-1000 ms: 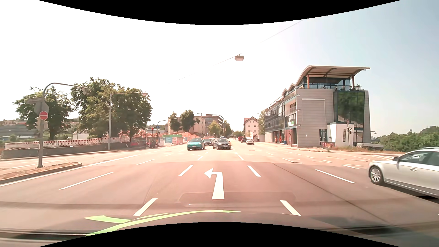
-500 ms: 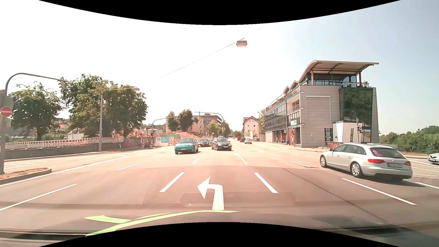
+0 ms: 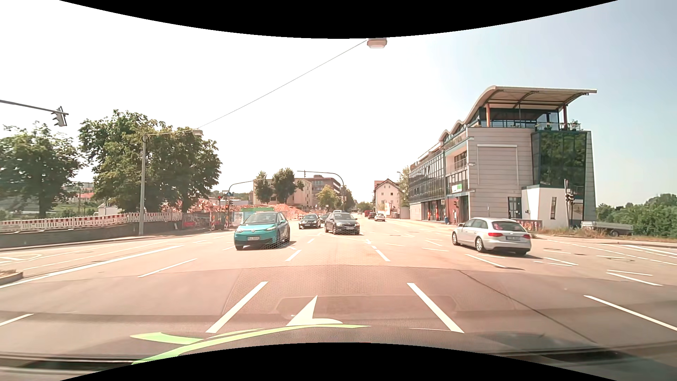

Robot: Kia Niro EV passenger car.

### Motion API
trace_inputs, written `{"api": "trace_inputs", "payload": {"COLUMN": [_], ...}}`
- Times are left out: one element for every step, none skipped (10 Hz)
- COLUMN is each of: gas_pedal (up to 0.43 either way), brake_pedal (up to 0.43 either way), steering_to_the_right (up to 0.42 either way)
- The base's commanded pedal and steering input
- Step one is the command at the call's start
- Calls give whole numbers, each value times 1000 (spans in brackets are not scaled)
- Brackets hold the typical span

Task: Follow the waypoints while adhering to traffic rules and regulations

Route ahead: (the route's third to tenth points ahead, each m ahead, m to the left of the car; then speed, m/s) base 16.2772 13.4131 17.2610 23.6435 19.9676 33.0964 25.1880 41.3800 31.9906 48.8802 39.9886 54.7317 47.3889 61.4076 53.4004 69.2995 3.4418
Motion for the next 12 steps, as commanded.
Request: {"api": "trace_inputs", "payload": {"gas_pedal": [0, 0, 0, 0, 0, 0, 0, 0, 0, 0, 0, 0], "brake_pedal": [207, 207, 201, 195, 189, 177, 171, 159, 159, 152, 146, 140], "steering_to_the_right": [11, 11, 11, 11, 9, 9, 9, 9, 9, 9, 7, 6]}}
